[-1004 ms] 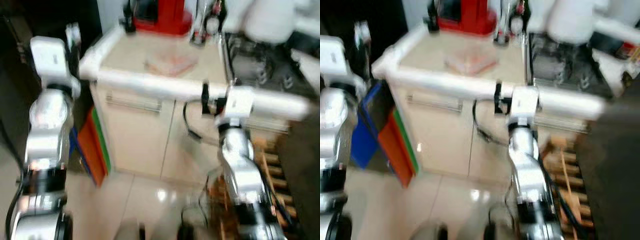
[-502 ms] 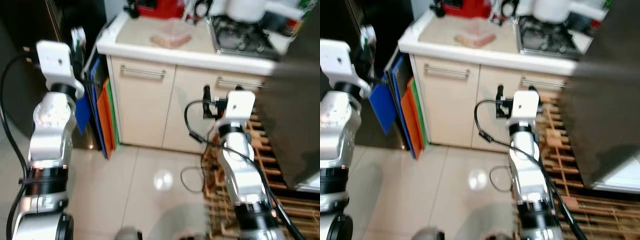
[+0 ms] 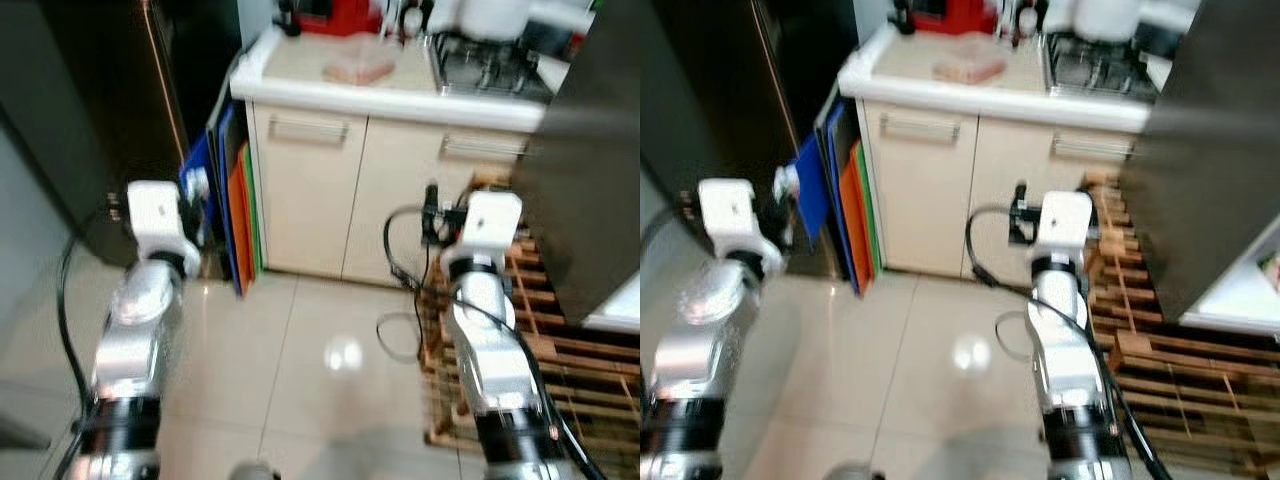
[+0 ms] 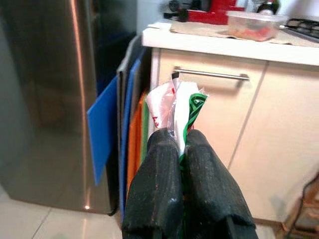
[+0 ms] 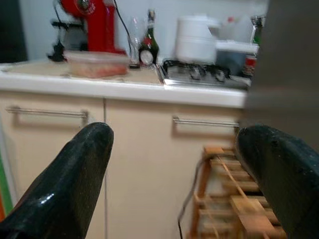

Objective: Restocking fridge

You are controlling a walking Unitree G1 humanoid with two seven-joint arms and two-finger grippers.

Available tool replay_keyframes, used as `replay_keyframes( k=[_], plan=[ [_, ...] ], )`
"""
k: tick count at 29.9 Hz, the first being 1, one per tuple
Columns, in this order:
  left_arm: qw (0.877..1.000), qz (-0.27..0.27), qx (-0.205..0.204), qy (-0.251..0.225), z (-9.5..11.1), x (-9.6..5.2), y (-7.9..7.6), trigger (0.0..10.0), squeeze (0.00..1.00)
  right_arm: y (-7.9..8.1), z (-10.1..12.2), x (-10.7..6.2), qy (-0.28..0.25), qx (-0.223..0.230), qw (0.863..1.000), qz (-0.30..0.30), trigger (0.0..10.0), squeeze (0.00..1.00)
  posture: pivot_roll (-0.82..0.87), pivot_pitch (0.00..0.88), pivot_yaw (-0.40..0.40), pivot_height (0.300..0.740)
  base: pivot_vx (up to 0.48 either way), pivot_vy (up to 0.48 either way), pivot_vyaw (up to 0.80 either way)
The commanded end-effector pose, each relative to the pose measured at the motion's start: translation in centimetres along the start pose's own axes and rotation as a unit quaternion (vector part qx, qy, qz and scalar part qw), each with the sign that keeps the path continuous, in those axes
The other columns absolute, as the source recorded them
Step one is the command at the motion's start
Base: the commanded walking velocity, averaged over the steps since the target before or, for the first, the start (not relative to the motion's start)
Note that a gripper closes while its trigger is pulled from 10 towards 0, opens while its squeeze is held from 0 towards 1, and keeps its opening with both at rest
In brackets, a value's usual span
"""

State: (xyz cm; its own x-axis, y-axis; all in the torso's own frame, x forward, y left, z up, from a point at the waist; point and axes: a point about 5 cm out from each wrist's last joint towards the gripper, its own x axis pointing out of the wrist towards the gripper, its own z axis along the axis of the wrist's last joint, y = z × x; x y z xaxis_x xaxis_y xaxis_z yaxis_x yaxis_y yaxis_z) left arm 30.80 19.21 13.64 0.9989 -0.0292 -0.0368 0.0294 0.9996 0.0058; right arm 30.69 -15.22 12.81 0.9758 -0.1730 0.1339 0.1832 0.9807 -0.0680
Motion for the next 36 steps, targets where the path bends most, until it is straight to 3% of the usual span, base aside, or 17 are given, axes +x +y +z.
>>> replay_keyframes(
  k=[1,7,12,14,16,25,36],
  plan=[
    [1.0,-0.011,0.013,-0.013,0.5,-0.1,-0.4,10.0,0.0,-0.5,-0.9,-0.2,0.022,-0.002,1.0,-0.008,10.0,0.02,0.05,0.0,-0.022,0.74,0.0,0.0,0.0],
    [0.997,-0.066,0.04,0.023,-1.9,-2.1,-1.2,10.0,0.0,-1.6,-2.7,-2.2,0.05,-0.016,0.999,-0.017,10.0,0.02,0.05,0.0,-0.024,0.74,0.0,0.0,0.0],
    [0.996,-0.075,0.057,0.008,-1.4,-1.9,-1.6,10.0,0.0,-1.8,-3.0,-2.7,0.047,-0.03,0.998,-0.016,10.0,0.02,0.05,0.0,-0.026,0.74,0.0,0.0,0.0],
    [0.995,-0.074,0.062,0.002,-1.2,-1.7,-1.7,10.0,0.0,-1.8,-3.0,-2.7,0.046,-0.03,0.998,-0.014,10.0,0.02,0.05,0.0,-0.025,0.74,0.0,0.0,0.0],
    [0.996,-0.084,0.033,-0.018,-0.9,-2.0,-2.0,10.0,0.0,-1.1,-2.6,-2.3,0.028,-0.026,0.999,0.002,10.0,0.02,0.05,0.0,-0.023,0.74,0.0,0.0,0.0],
    [0.994,-0.091,0.046,-0.03,-0.9,-2.6,-2.9,10.0,0.0,-0.3,-2.0,-1.6,0.015,-0.011,1.0,0.023,10.0,0.02,0.06,0.0,-0.025,0.74,0.267,-0.33,0.0],
    [0.995,-0.082,0.027,-0.047,-0.5,-2.8,-2.7,10.0,0.0,-0.1,-2.1,-1.1,0.012,-0.016,0.999,0.035,10.0,0.02,0.06,0.0,-0.026,0.74,0.263,-0.312,0.0]
  ],
)
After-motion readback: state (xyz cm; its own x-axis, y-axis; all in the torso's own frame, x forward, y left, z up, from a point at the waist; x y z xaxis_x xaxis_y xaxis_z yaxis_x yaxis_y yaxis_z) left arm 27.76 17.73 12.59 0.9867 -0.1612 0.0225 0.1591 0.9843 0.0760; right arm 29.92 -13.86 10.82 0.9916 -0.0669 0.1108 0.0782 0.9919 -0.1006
